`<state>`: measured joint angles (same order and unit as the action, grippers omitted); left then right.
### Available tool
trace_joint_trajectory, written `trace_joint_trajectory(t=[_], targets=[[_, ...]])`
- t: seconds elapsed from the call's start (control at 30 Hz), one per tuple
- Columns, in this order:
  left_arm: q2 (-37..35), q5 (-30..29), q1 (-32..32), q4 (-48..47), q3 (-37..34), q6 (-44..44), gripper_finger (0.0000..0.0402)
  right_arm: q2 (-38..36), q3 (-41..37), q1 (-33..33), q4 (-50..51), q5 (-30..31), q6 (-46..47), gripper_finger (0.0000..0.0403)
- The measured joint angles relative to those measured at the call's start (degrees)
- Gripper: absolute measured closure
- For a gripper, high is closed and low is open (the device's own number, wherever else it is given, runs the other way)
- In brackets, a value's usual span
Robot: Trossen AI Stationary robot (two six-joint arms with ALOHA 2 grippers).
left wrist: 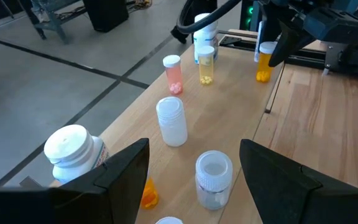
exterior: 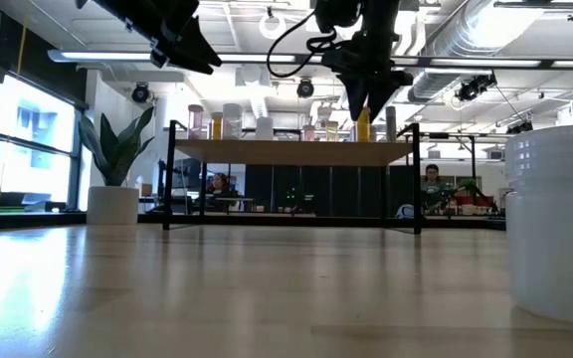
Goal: Pick and place medicine bottles onto shelf by color
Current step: Put the orange transparent pill bottle on the shelf, then put the pink transparent pill bottle on the shelf
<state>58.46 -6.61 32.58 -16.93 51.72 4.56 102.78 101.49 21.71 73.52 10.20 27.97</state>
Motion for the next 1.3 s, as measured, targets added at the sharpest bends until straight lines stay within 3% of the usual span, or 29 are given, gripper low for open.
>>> trace_joint_trajectory(t=[0.63, 1.07, 1.3], targets=[[0.0, -0.04, -1.51, -3.32, 0.01, -1.36, 0.0163, 0.07, 10.05, 0.02, 0.02, 3.58, -4.8, 0.0224], [0.0, 0.0, -14.51, -17.06, 0.02, -10.34, 0.0163, 0.0, 14.25, 0.0, 1.76, 0.78, -6.66, 0.0224], [0.0, 0.02, -24.5, -24.16, 0.02, -23.76, 0.0163, 0.0, 17.29, -0.13, 3.03, 0.28, -10.03, 0.0224]])
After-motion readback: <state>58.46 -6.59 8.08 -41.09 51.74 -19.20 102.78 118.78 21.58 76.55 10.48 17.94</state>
